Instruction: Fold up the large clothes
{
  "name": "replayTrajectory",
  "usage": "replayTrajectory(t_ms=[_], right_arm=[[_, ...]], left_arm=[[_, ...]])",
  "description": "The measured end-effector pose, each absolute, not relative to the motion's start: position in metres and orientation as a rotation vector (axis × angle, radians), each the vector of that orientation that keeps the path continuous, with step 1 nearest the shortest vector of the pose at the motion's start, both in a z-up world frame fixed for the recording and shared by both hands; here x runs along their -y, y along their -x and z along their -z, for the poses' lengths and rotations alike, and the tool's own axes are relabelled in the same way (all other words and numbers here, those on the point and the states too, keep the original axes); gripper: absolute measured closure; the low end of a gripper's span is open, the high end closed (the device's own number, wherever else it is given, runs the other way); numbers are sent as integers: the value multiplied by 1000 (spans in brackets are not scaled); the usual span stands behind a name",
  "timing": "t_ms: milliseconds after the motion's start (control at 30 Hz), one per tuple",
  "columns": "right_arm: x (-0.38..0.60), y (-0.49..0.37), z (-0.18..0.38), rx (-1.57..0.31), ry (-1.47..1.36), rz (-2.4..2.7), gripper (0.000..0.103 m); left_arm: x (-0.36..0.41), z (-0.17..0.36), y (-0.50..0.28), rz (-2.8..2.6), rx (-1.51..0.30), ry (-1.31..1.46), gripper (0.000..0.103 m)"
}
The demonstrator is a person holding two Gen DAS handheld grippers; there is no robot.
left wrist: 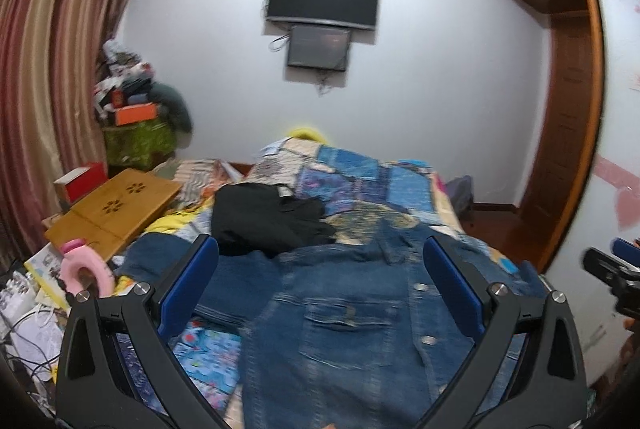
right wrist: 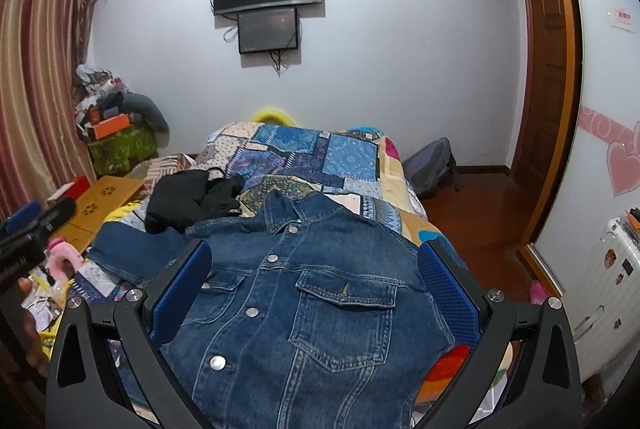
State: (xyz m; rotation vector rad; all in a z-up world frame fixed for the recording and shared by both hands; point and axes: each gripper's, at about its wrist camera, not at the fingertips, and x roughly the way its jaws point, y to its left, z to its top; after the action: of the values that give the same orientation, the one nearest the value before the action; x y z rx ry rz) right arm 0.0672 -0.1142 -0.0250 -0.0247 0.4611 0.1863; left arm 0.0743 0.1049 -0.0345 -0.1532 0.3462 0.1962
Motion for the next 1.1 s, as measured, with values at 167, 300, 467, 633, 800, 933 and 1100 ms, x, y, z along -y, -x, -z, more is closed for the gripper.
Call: replayTrajectory(t_ms=[167, 300, 467, 633, 800, 933, 1100], right_arm=[[111, -98, 33, -504, 36, -153, 1], [107, -119, 43, -545, 51, -127, 1], [103, -147, 56, -595, 68, -93, 1], [98, -172, 72, -665, 58, -87, 1], [94, -193, 88, -738, 49, -93, 1], [91, -209, 99, -780, 48, -97, 1], [86, -223, 107, -811, 61, -98, 1]], left_arm=[[-174, 52, -105, -310, -407, 221, 0], [-249, 82, -128, -417, -488, 332, 0], [-333, 128, -141, -490, -579, 531, 1], [-393, 183, -150, -523, -678, 716, 12], [-423, 231, -167, -464, -758, 877, 27], [-441, 261, -187, -417, -809, 968, 38], [-458, 287, -199, -423, -820, 1072, 46]])
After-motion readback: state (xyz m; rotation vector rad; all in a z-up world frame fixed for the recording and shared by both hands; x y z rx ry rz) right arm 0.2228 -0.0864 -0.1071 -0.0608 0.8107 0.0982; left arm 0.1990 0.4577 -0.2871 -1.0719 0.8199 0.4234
